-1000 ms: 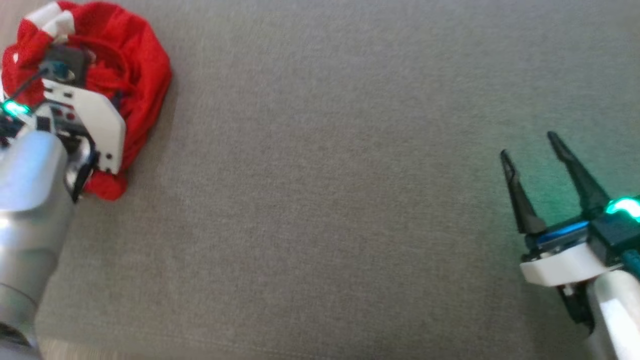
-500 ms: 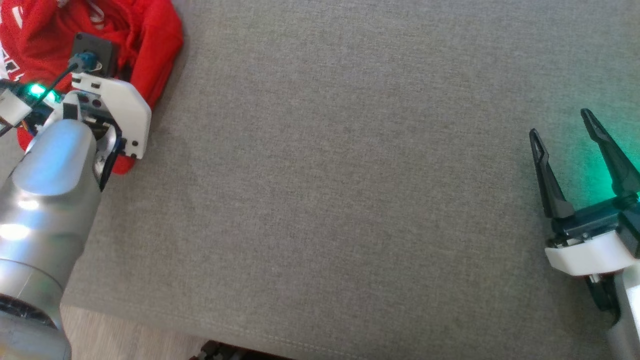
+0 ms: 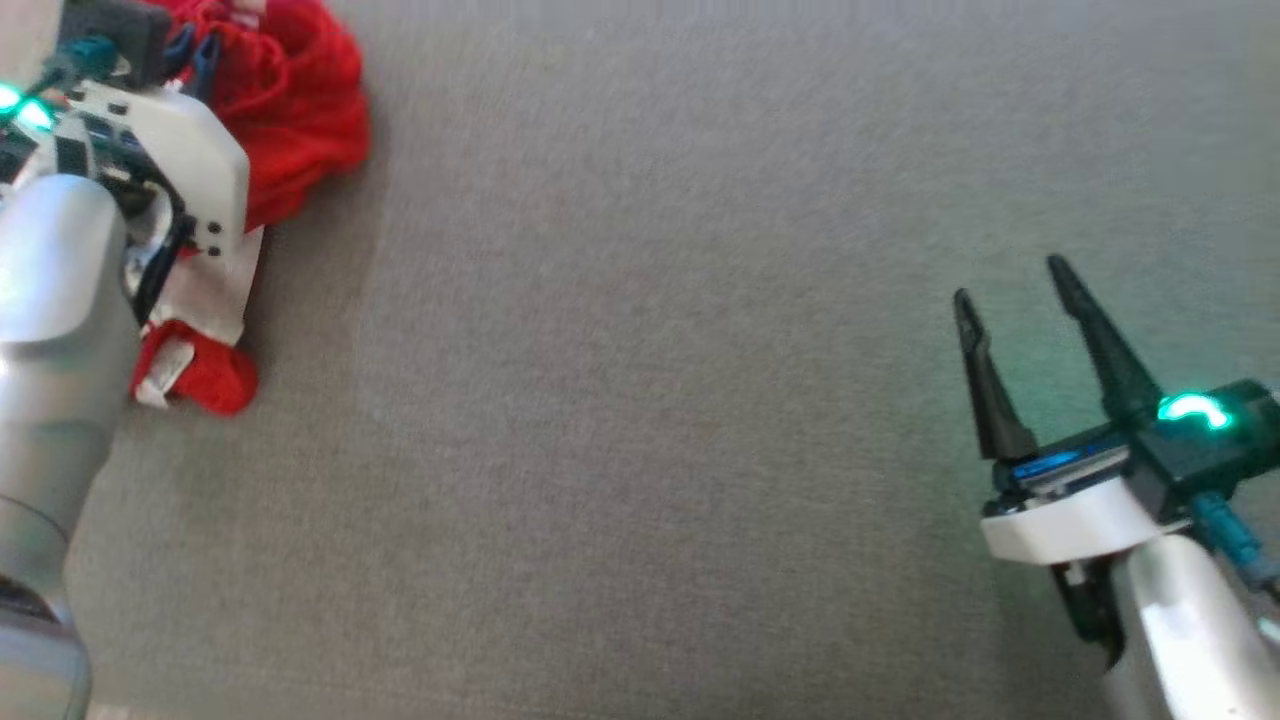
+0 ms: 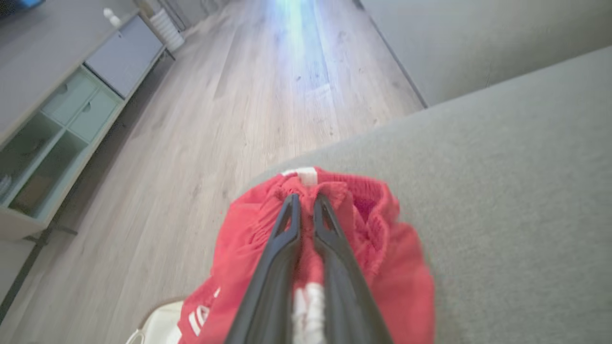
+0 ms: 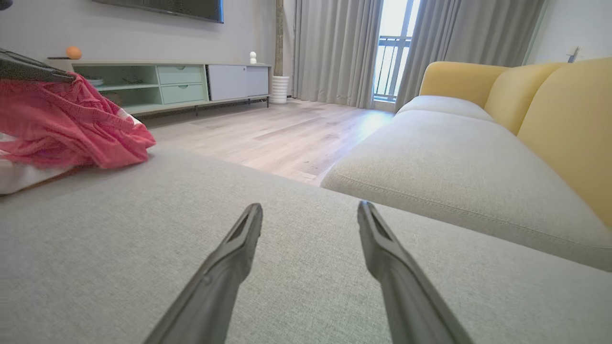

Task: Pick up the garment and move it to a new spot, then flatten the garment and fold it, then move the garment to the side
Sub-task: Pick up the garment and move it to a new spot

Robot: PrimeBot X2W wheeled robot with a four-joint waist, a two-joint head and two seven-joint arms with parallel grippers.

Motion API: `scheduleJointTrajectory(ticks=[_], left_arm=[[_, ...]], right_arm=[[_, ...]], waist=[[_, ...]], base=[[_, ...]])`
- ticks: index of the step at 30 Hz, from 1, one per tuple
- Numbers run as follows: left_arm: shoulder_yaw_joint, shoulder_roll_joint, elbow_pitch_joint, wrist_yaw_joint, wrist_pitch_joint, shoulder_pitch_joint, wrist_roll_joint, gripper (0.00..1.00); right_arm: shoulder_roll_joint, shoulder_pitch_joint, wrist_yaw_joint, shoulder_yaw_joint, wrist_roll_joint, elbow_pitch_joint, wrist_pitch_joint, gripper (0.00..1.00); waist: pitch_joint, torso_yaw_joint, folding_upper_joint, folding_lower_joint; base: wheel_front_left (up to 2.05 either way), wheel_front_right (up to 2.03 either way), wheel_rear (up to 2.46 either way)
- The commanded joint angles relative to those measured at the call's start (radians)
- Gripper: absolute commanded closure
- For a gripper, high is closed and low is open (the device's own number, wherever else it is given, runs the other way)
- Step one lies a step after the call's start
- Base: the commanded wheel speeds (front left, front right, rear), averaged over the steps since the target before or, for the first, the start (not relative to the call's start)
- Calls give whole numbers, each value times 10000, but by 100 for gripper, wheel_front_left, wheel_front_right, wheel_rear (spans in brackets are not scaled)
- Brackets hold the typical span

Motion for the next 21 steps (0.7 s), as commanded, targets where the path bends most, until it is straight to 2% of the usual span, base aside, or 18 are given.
scheduleJointTrajectory(ticks=[1, 7, 12, 17, 21], left_arm=[[182, 597, -323, -50, -163, -577, 7, 100], [13, 898, -1255, -254, -146, -676, -298, 100], [-298, 1197, -2411, -300, 277, -607, -722, 100], [-406, 1364, -3746, -305, 767, -762, -1358, 100], [-403, 1046, -4598, -297, 1240, -845, -1853, 100]], right_arm=[[108, 113, 77, 246, 64, -200, -61, 0], [667, 439, 77, 409, 119, 97, -61, 0], [973, 628, 77, 594, 175, 244, -61, 0], [1224, 542, 77, 712, 248, 242, -61, 0], [1399, 415, 77, 754, 316, 239, -61, 0]], waist=[[-1062, -691, 0, 1], [-2449, -1691, 0, 1], [-3156, -2731, 0, 1], [-3168, -3858, 0, 1], [-2894, -4904, 0, 1]], base=[[0, 0, 0], [0, 0, 0], [0, 0, 0], [0, 0, 0], [0, 0, 0]])
